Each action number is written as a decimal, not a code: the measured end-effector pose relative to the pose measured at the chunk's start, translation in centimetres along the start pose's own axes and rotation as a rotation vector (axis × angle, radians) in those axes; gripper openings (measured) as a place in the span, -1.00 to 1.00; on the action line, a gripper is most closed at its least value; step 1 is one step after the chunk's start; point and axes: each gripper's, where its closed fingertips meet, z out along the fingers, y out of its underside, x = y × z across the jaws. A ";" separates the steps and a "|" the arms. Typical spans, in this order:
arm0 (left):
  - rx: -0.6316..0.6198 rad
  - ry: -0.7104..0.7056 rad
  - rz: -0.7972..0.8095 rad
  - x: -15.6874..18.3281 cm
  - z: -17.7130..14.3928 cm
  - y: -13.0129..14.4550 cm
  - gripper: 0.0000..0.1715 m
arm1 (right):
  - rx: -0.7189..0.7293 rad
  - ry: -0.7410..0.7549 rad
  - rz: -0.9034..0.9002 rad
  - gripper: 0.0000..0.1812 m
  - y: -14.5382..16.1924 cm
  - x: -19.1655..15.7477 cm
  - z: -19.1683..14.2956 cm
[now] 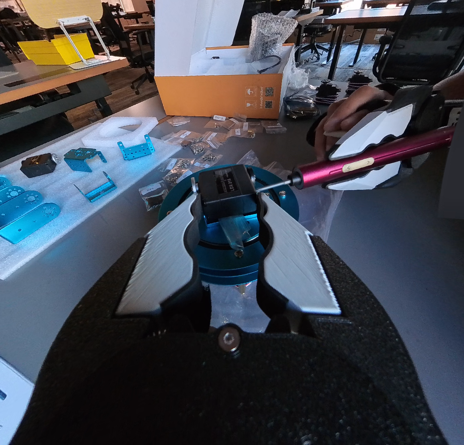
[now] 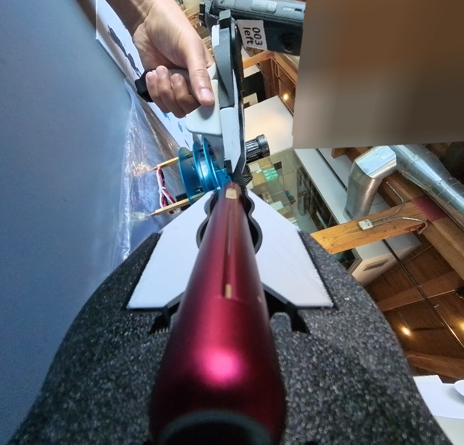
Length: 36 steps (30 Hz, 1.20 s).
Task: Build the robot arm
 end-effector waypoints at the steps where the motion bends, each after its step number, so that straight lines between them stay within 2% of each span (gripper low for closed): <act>1: -0.001 -0.008 0.008 0.0 0.0 0.0 -0.49 | 0.000 -0.004 0.013 -0.76 0.0 0.0 -0.1; 3: -0.006 -0.037 0.039 -0.3 -0.1 -0.1 -0.42 | -0.002 -0.014 0.070 -0.76 0.1 0.3 -0.2; 12: -0.023 -0.031 0.045 -0.1 0.0 0.3 -0.41 | -0.034 -0.075 0.230 -0.75 -0.1 0.1 -2.1; 16: -0.011 -0.045 0.049 -0.3 -0.1 0.0 -0.41 | -0.054 -0.086 0.310 -0.75 0.1 0.4 -1.8; 20: 0.048 -0.089 0.031 -0.8 -1.2 -1.5 -0.39 | -0.058 -0.087 0.361 -0.75 -0.1 0.8 -1.7; 23: 0.107 -0.187 0.052 -1.0 -2.9 -3.1 -0.41 | -0.056 -0.081 0.410 -0.75 -0.2 1.4 -1.7; 25: 0.179 -0.222 0.017 0.3 -4.2 -4.4 -0.46 | -0.030 -0.091 0.489 -0.75 -0.5 2.0 -1.7; 27: 0.304 -0.238 -0.043 2.0 -5.4 -6.0 -0.53 | -0.004 -0.096 0.596 -0.76 -0.5 3.1 -1.7; 29: 0.411 -0.165 -0.120 3.9 -5.3 -7.6 -0.76 | 0.083 -0.158 0.735 -0.76 -1.5 4.0 -2.1; 32: 0.368 -0.135 -0.265 4.3 -3.5 -7.7 -0.69 | 0.227 -0.265 0.873 -0.76 -3.2 5.3 -3.4; 36: 0.417 0.180 -0.476 7.8 -3.6 -7.9 -0.51 | 0.331 -0.305 1.026 -0.75 -3.9 7.1 -4.8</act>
